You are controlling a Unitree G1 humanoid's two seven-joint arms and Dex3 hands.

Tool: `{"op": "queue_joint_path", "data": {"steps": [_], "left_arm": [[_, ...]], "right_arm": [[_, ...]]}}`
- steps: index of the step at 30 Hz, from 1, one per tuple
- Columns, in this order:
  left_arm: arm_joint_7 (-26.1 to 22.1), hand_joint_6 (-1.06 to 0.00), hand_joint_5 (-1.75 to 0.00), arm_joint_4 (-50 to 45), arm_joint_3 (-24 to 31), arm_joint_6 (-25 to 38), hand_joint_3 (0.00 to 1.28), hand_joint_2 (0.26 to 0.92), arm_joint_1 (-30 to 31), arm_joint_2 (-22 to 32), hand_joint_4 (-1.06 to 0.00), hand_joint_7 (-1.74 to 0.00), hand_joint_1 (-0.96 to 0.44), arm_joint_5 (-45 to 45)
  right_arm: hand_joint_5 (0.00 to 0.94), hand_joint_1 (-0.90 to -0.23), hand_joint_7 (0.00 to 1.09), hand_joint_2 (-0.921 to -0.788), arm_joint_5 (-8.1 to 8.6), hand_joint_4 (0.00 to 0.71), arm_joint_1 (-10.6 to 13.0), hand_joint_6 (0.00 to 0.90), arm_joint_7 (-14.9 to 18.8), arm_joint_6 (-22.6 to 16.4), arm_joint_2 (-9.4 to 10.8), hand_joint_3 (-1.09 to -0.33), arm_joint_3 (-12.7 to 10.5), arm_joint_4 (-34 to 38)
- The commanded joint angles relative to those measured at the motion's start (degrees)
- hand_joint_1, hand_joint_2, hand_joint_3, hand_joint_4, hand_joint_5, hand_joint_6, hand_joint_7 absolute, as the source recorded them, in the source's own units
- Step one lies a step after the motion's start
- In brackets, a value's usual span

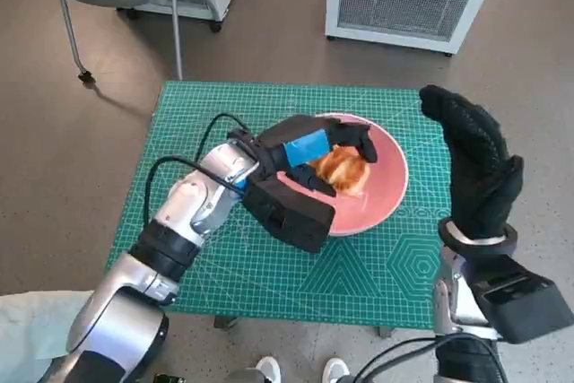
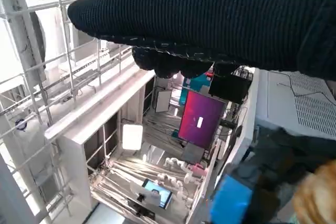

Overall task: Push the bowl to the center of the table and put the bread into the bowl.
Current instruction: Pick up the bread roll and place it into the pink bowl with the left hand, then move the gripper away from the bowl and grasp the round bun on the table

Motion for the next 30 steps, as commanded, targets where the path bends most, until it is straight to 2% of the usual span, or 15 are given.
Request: {"op": "queue_joint_path", "data": {"steps": [1,2,5,8,12,22,30], "left_arm": [[-11.36,-0.34,-0.17,-4.77,1.33,7.17,0.07,0.826,-0.01,0.24,-0.14,-0.29,-0.04,-3.93],[-12.43,-0.31,-0.11,-5.63,1.39,8.03,0.07,0.818,0.15,0.42,-0.09,-0.22,-0.05,-4.19],[-18.06,-0.28,-0.03,-10.61,3.20,11.58,0.05,0.803,1.33,1.66,-0.03,-0.15,-0.09,-7.26],[-22.14,-0.28,-0.01,-16.93,5.23,13.72,0.04,0.794,3.47,3.97,-0.01,-0.12,-0.11,-10.11],[-25.29,-0.28,0.00,-25.23,8.22,15.59,0.04,0.787,6.58,7.55,0.00,-0.11,-0.12,-12.75],[-29.96,-0.26,0.00,-40.29,16.92,16.86,0.02,0.761,12.51,17.52,0.00,-0.10,-0.11,-18.99],[-31.09,-0.24,0.00,-44.66,24.03,16.59,0.01,0.746,17.42,25.47,0.00,-0.07,-0.13,-23.07]], "right_arm": [[0.018,-0.492,0.58,-0.921,0.25,0.270,1.45,-0.001,-0.06,1.16,-0.34,-0.823,-0.42,-0.23],[0.018,-0.492,0.58,-0.921,0.20,0.270,1.51,-0.001,-0.09,1.21,-0.30,-0.822,-0.39,-0.38],[0.018,-0.493,0.58,-0.921,0.07,0.270,1.50,-0.001,-0.17,1.36,-0.22,-0.821,-0.37,-0.48],[0.018,-0.497,0.58,-0.921,-0.13,0.270,1.65,-0.001,-0.28,1.46,-0.07,-0.821,-0.27,-0.76],[0.017,-0.504,0.58,-0.921,-0.10,0.269,1.88,-0.001,-0.27,1.69,0.06,-0.819,-0.16,-1.21],[0.017,-0.506,0.58,-0.921,0.18,0.269,1.48,-0.001,-0.12,2.18,0.24,-0.818,-0.08,-0.76],[0.016,-0.504,0.58,-0.921,0.23,0.268,1.33,-0.001,-0.13,2.58,0.56,-0.821,0.23,-0.95]]}}
